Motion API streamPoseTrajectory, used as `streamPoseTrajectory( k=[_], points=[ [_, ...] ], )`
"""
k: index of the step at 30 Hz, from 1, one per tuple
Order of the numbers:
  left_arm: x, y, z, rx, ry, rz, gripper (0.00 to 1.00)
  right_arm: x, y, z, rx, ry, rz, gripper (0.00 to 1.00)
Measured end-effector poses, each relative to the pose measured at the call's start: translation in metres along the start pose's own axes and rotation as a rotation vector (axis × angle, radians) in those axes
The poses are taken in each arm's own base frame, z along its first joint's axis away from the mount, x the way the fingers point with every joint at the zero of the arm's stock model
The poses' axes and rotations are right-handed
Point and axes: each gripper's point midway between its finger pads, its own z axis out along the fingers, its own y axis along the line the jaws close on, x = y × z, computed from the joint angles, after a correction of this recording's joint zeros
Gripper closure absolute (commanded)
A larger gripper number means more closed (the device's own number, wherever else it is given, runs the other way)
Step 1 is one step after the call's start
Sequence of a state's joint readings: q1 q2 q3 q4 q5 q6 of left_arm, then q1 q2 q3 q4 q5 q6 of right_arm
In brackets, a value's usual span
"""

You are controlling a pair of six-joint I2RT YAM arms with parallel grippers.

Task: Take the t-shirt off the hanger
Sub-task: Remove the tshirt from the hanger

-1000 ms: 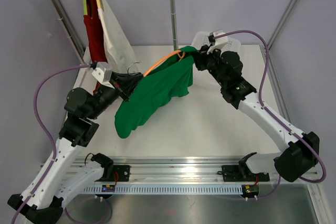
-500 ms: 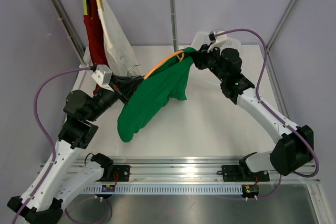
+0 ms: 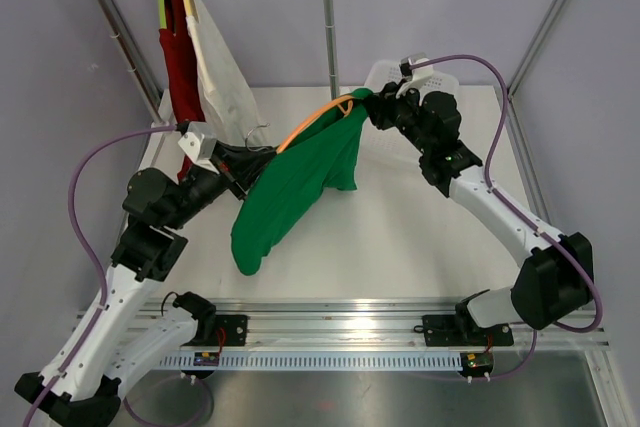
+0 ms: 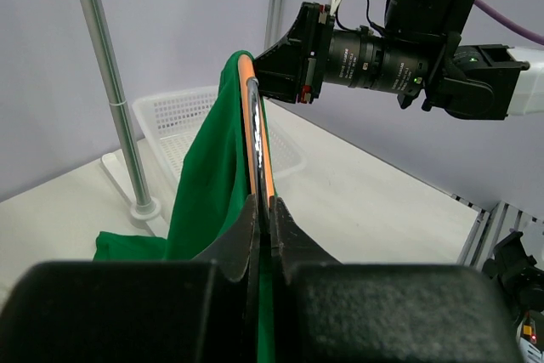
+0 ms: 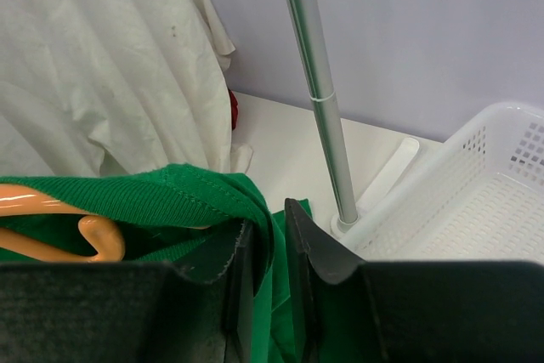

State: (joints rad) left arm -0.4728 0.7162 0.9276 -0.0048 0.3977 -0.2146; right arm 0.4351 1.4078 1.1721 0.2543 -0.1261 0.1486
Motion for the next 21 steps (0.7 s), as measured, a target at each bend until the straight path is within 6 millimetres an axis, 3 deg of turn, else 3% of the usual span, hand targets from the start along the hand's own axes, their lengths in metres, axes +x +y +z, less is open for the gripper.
streamPoseTrajectory(
  k=[8,21],
  points=[
    [0.005,0.000,-0.003,-0.014,0.062,-0.027,1.00,0.009,-0.001,-0.001,-0.009,-0.027,0.012,0.76],
    [0.010,-0.011,-0.011,0.028,0.110,-0.041,1.00,0.001,-0.003,-0.007,-0.003,-0.062,-0.011,0.73]
  ],
)
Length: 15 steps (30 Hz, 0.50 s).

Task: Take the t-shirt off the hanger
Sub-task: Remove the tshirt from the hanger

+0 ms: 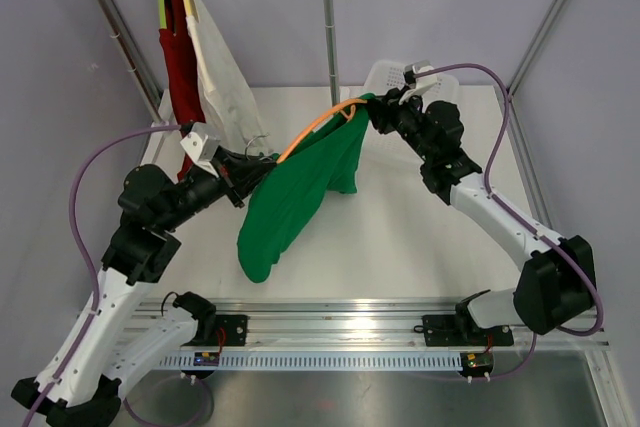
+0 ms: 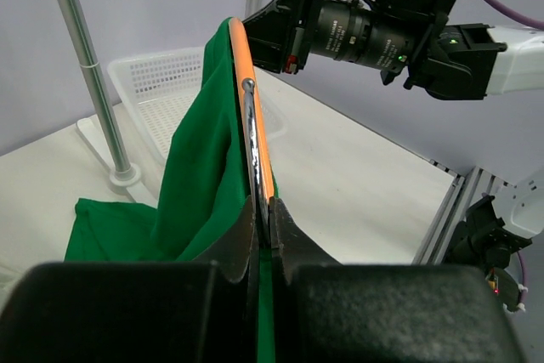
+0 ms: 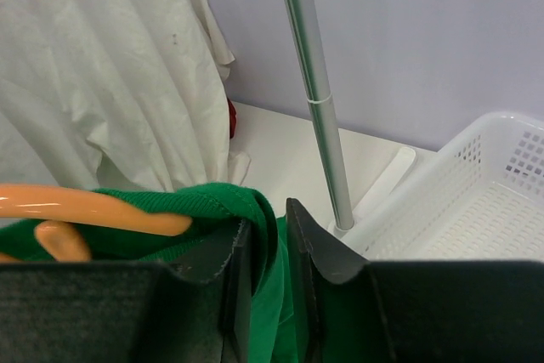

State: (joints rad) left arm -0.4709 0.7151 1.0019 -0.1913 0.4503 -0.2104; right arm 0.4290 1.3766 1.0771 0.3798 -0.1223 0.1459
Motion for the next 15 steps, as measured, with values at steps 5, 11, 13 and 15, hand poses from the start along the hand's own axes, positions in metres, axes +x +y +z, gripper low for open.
streamPoseTrajectory(
  k=[5,11,13,15],
  points=[
    [-0.007,-0.008,-0.008,0.021,-0.024,0.013,1.00,0.010,0.001,0.005,-0.019,0.018,0.006,0.73],
    [-0.009,-0.014,-0.019,0.029,-0.073,0.020,1.00,0.011,0.013,0.005,-0.089,0.002,0.023,0.73],
    [-0.010,-0.013,-0.019,0.022,-0.081,0.017,1.00,0.018,0.017,0.003,-0.114,0.007,0.033,0.73],
    [-0.011,-0.010,-0.019,0.009,-0.091,0.018,1.00,0.031,0.018,-0.002,-0.141,0.022,0.047,0.73]
  ],
)
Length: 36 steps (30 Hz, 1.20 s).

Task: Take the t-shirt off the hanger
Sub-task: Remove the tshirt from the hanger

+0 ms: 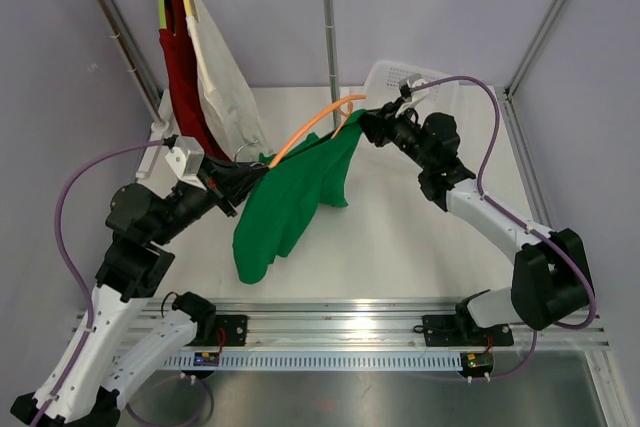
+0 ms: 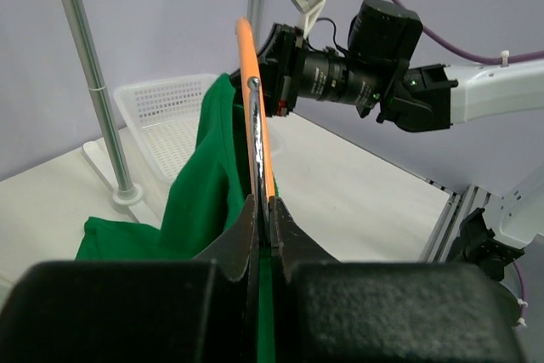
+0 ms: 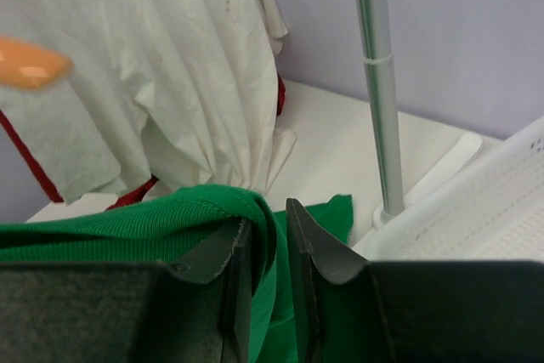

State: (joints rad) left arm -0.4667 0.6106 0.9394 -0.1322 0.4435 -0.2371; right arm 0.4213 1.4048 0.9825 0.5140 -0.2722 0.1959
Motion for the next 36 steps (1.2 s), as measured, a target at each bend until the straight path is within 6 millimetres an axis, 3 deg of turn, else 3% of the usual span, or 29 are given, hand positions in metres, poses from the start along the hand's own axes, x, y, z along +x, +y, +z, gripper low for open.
streamPoseTrajectory(
  k=[4,12,20,31,36],
  points=[
    [-0.001,0.003,0.005,-0.005,-0.009,-0.001,1.00,0.022,0.003,-0.009,-0.046,0.031,0.039,0.73],
    [-0.005,0.009,0.019,-0.003,-0.034,-0.015,1.00,0.045,0.023,-0.025,-0.136,0.029,0.048,0.71],
    [-0.013,0.019,0.025,-0.048,-0.072,-0.005,1.00,0.081,0.090,-0.044,-0.327,0.022,-0.035,0.68],
    [-0.005,0.038,0.034,-0.109,-0.110,0.002,1.00,0.103,0.161,-0.059,-0.609,-0.009,-0.186,0.72],
    [-0.006,0.057,0.048,-0.169,-0.137,-0.001,1.00,0.118,0.180,-0.072,-0.750,0.026,-0.253,0.71]
  ],
)
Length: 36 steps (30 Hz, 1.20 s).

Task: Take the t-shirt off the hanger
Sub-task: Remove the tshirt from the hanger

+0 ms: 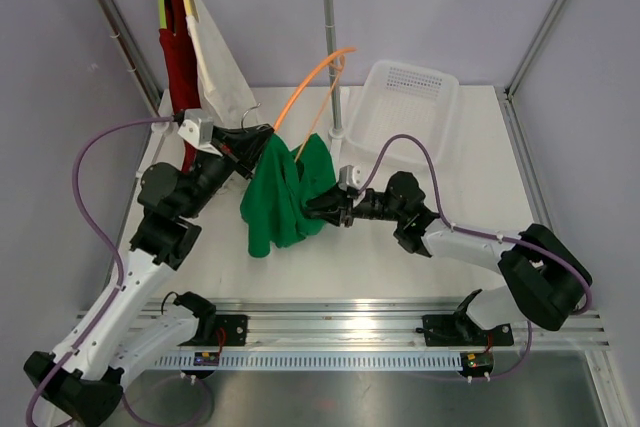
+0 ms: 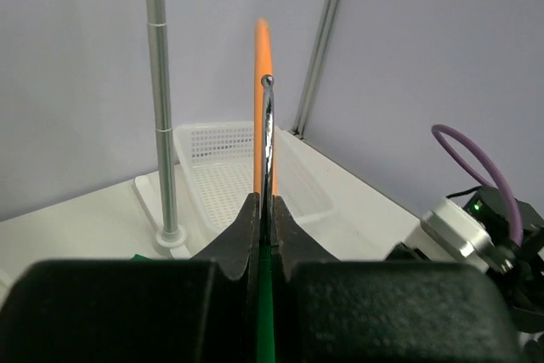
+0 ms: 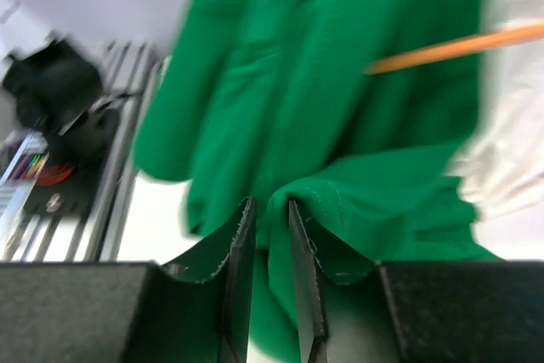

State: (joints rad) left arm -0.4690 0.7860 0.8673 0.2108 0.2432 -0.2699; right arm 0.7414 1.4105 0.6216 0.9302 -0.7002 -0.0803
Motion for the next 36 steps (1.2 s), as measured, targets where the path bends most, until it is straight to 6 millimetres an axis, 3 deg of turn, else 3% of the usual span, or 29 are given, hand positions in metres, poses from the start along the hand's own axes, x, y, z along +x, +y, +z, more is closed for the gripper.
streamPoseTrajectory(
  k=[6,10,19,20,21,22,24,31,36],
  points=[
    [0.000,0.015,0.016,-0.055,-0.032,-0.017,1.00,0.020,0.049,0.009,-0.216,0.095,-0.029,0.71],
    [-0.001,0.025,0.026,-0.098,-0.055,-0.016,1.00,0.034,0.070,0.007,-0.288,0.144,-0.020,0.72],
    [-0.025,0.050,0.050,-0.207,-0.156,0.004,1.00,0.055,0.081,0.006,-0.325,0.200,-0.012,0.85],
    [-0.028,0.052,0.052,-0.216,-0.167,0.010,1.00,0.057,0.081,0.005,-0.326,0.204,-0.010,0.76],
    [-0.031,0.053,0.053,-0.223,-0.178,0.014,1.00,0.059,0.081,0.005,-0.327,0.210,-0.006,0.55],
    [-0.035,0.055,0.054,-0.232,-0.191,0.020,1.00,0.060,0.081,0.004,-0.327,0.214,-0.003,0.43],
    [-0.039,0.057,0.054,-0.246,-0.206,0.025,1.00,0.062,0.080,0.004,-0.314,0.217,0.003,0.31],
    [-0.041,0.056,0.050,-0.248,-0.209,0.021,1.00,0.066,0.052,0.007,-0.127,0.229,0.014,0.12],
    [-0.046,0.050,0.036,-0.239,-0.217,0.020,1.00,0.045,0.016,0.007,0.097,0.176,-0.001,0.11]
  ],
)
